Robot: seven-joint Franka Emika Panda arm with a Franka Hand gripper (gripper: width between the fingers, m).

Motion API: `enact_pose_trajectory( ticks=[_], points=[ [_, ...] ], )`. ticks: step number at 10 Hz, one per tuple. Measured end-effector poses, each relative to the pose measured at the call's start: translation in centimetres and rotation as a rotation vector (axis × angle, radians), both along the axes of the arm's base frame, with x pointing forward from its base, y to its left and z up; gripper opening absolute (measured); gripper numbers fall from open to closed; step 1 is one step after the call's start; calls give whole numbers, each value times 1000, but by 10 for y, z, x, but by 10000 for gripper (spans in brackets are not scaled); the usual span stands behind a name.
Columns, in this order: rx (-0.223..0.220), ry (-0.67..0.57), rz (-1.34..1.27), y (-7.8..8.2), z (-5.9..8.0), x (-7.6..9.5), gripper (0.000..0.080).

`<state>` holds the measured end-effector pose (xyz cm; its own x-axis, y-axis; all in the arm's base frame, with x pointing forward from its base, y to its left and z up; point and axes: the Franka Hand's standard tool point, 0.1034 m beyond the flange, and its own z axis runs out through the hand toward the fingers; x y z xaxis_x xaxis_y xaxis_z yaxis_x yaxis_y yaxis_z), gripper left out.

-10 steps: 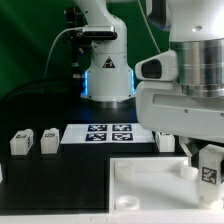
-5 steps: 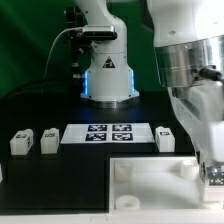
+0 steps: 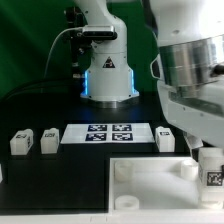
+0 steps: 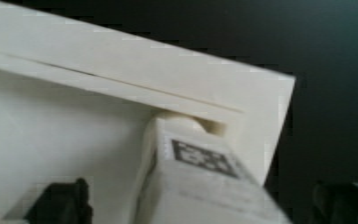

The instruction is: Assemble one leg

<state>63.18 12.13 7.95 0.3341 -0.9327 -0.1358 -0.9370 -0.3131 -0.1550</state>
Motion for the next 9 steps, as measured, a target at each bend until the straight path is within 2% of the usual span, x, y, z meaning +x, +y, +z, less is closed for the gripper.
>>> enact_pose_trajectory(
  ticks=[3,4,6,8,9],
  points=[
    [-49,-57,343,-5,-2,0,648],
    [-126,-87,632,-8,-4,-1,648],
    [-190,-121,942,-4,2,4,649],
    [-186,-115,910,-6,0,3,649],
    [-185,-115,905,-6,0,3,547]
  ],
)
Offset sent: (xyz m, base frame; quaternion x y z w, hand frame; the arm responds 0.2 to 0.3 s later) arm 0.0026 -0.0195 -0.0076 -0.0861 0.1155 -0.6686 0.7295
